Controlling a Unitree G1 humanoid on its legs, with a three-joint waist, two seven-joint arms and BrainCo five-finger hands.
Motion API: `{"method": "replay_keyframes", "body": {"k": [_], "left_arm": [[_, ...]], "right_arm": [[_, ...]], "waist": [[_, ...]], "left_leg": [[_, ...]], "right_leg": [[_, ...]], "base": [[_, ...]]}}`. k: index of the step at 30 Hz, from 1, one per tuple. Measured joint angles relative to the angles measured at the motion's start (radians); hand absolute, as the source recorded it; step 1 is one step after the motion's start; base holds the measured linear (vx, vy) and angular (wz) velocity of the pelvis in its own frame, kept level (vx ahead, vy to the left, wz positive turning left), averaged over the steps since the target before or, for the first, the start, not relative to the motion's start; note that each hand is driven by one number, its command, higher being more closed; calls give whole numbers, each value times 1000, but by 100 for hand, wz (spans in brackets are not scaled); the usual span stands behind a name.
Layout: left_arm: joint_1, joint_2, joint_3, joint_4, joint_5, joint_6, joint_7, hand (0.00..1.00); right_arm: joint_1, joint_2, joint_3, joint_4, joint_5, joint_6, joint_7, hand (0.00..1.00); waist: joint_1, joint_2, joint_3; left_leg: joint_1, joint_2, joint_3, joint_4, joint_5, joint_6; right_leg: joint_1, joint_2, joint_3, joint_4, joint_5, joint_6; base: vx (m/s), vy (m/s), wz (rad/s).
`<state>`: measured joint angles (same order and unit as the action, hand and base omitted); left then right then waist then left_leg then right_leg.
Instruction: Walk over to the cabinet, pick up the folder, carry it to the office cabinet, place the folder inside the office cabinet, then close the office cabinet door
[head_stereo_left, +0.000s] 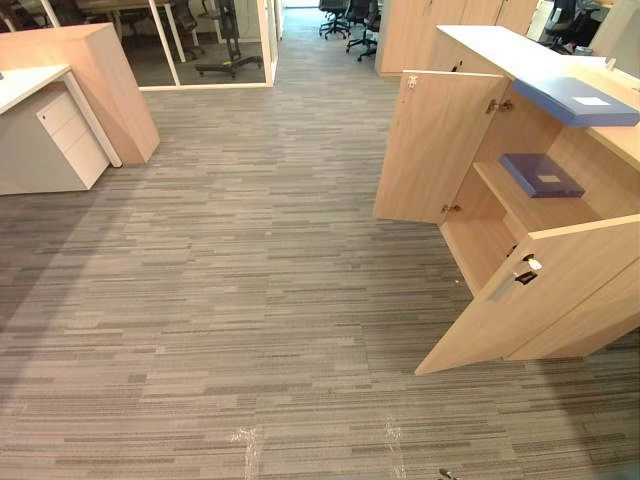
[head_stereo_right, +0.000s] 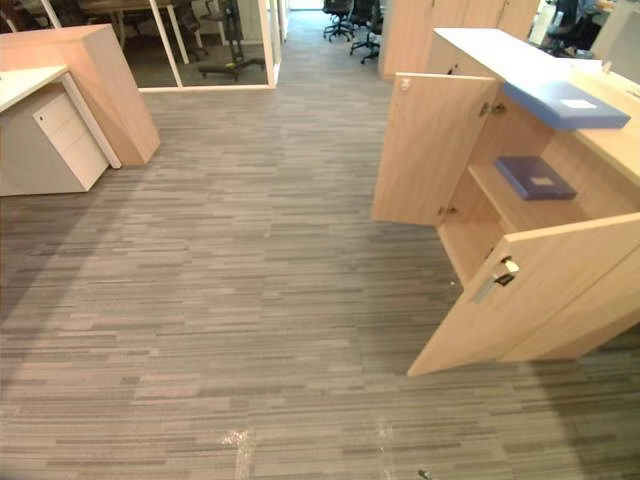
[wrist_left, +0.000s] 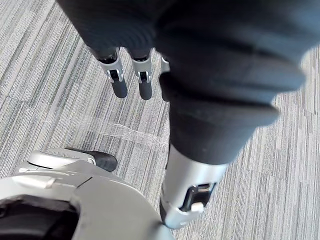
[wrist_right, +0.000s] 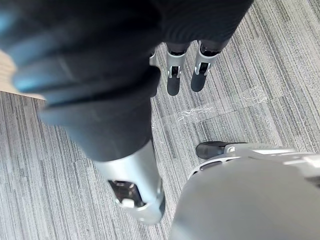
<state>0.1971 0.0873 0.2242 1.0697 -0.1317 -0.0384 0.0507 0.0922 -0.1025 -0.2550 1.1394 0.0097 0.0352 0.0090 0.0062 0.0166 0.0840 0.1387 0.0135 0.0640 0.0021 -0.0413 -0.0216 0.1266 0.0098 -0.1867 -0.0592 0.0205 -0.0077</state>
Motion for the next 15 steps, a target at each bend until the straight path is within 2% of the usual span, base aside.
{"method": "replay_keyframes", "body": {"k": [5,12,15], "left_arm": [[0,-2,0,-1,0,-10,1,0],[1,-5,0,-9,1,-20,24,0],[5,-12,0,-21,12,-33,75,0]], "right_arm": [[-18,0,-1,5,1,0,0,0],[-24,1,-1,4,9,-3,-1,0],[-24,2,0,4,11,-16,-16,0]], "waist": [[0,2,2],[0,2,15],[1,1,18]], "left_leg": [[7,4,1,-12,-1,-6],[21,4,2,-15,-2,-8],[22,4,2,-15,-2,-8]], "right_leg": [[9,3,-3,-8,-4,47],[22,3,-3,-6,-9,54],[21,3,-4,-6,-9,53]], "base": [[47,8,0],[0,0,0],[0,0,0]]}}
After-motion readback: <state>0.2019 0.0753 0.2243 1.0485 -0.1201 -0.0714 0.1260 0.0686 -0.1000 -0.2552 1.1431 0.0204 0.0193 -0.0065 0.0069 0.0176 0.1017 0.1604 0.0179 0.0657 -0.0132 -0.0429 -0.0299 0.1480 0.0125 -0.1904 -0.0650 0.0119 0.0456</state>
